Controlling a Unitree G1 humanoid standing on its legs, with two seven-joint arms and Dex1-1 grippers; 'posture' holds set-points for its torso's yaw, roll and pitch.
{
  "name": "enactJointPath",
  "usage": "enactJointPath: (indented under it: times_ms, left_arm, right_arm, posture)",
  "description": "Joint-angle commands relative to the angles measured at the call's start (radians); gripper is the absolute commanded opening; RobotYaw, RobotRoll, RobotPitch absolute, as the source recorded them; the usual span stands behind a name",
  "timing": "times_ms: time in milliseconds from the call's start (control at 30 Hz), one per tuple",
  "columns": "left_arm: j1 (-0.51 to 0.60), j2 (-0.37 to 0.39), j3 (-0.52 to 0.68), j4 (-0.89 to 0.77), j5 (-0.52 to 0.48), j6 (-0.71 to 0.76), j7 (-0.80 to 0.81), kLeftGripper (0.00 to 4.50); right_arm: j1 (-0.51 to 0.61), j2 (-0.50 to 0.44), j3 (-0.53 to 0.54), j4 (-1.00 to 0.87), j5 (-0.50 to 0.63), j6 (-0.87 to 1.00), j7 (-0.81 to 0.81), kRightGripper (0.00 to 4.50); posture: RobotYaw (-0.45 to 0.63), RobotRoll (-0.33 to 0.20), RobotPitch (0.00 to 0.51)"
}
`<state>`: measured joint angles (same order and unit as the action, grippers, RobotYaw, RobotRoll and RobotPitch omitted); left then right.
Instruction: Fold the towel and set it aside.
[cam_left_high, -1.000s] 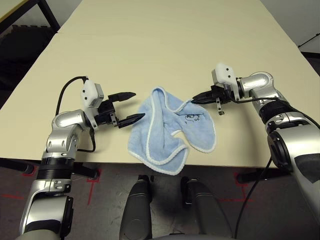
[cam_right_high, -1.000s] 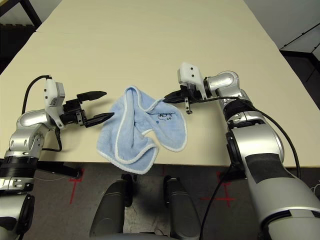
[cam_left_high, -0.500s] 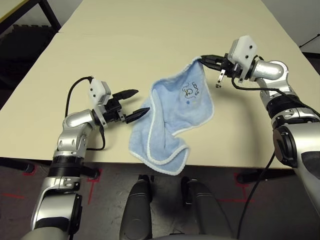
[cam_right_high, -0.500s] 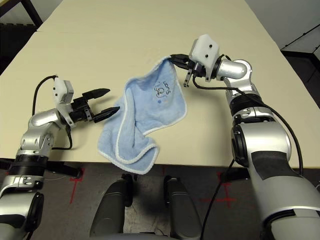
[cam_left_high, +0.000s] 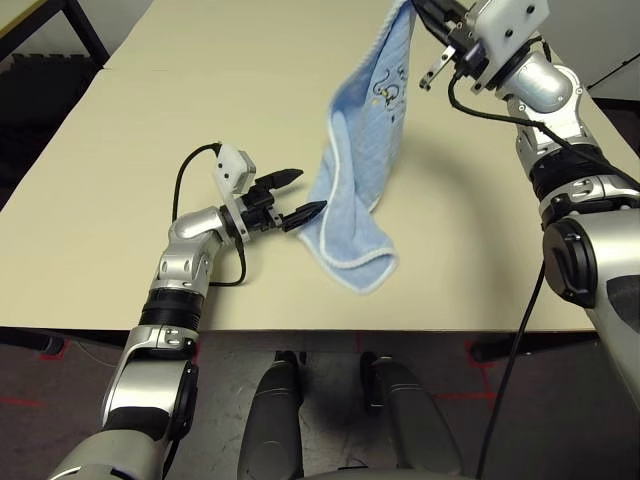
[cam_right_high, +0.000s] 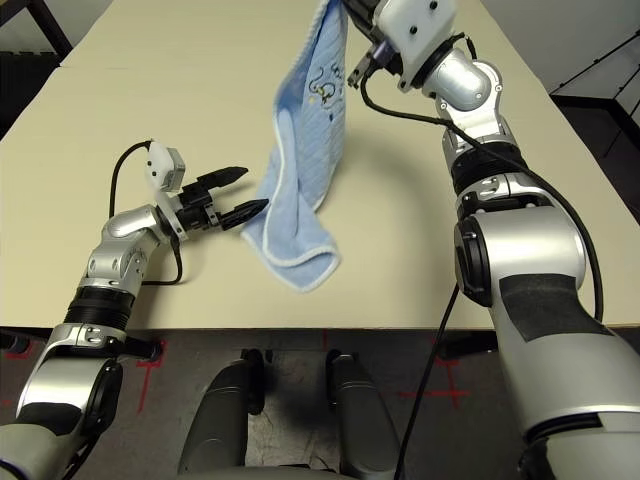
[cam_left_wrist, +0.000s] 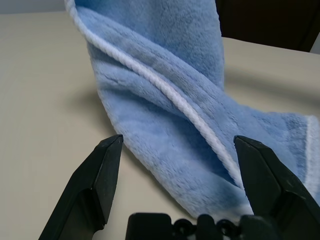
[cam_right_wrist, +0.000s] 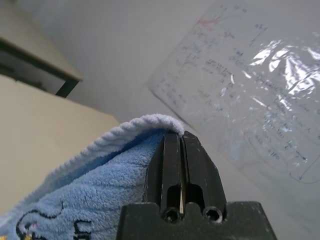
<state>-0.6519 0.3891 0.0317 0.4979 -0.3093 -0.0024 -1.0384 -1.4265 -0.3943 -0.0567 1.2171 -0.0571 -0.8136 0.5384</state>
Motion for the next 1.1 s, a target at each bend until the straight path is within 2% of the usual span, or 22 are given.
enactJointPath:
  times_ms: [33, 200, 333, 500, 800, 933, 1100]
  left_arm:
    - [-0.003, -0.017, -0.012, 0.028, 0.013, -0.011, 0.004, 4.5]
    - [-0.011, -0.032, -0.01, 0.041, 0.014, -0.02, 0.014, 4.5]
    - [-0.011, -0.036, -0.007, 0.04, 0.012, -0.023, 0.023, 4.5]
    - [-0.012, -0.039, -0.006, 0.041, 0.009, -0.022, 0.03, 4.5]
    - [-0.022, -0.064, -0.021, 0.034, 0.004, -0.001, 0.025, 4.5]
    - [0.013, -0.074, -0.049, -0.043, -0.006, 0.05, 0.001, 4.5]
    - [0.103, -0.04, -0.087, -0.245, -0.063, 0.234, -0.044, 4.5]
  right_arm:
    - [-0.083, 0.027, -0.037, -0.005, 0.058, 0.0, 0.046, 0.02]
    - [-0.18, 0.061, -0.088, -0.008, 0.134, -0.006, 0.107, 0.02]
    - [-0.203, 0.051, -0.138, -0.01, 0.191, -0.011, 0.133, 0.02]
    - [-0.172, 0.021, -0.146, 0.007, 0.181, 0.012, 0.101, 0.02]
    - [-0.218, 0.004, -0.104, 0.035, 0.113, 0.091, 0.015, 0.02]
    - [-0.234, 0.011, -0.091, 0.039, 0.084, 0.111, -0.013, 0.02]
    - [-0.24, 0.033, -0.094, 0.037, 0.08, 0.121, -0.015, 0.02]
  posture:
    - [-0.01, 0.0, 0.177]
    - [0.0, 0.0, 0.178]
    - [0.0, 0.0, 0.18]
    - [0.0, 0.0, 0.18]
    - [0.0, 0.0, 0.183]
    - [0.01, 0.0, 0.188]
    - [0.02, 0.0, 0.211]
